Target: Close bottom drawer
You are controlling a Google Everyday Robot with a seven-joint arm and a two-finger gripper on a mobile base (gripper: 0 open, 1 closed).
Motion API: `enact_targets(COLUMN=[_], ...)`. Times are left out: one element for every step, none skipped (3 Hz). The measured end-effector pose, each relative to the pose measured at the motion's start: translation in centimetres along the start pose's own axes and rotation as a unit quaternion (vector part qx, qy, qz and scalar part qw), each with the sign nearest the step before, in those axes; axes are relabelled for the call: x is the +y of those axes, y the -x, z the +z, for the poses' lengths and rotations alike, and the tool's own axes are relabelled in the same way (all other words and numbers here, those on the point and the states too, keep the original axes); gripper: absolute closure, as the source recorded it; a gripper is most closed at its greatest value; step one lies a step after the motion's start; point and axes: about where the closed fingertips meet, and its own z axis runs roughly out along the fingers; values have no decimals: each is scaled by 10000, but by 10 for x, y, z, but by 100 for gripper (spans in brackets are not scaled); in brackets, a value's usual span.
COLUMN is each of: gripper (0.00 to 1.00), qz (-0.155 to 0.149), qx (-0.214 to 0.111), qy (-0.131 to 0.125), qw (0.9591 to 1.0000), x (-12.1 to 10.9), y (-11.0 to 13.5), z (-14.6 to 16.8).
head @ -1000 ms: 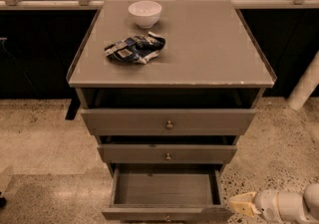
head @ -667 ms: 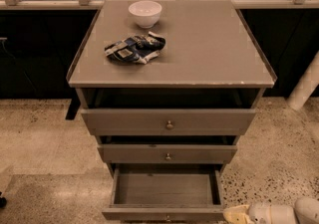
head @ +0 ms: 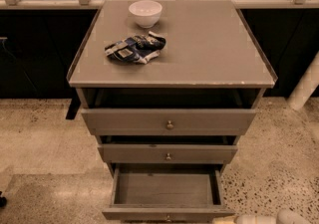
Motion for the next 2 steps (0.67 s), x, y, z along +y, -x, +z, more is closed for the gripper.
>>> enact_targets(gripper=[100, 100], qz=[251, 268], qx=[70, 62], qy=[115, 116], qw=[9996, 9996], x=[-23, -27], y=[-15, -17], z=[22, 24])
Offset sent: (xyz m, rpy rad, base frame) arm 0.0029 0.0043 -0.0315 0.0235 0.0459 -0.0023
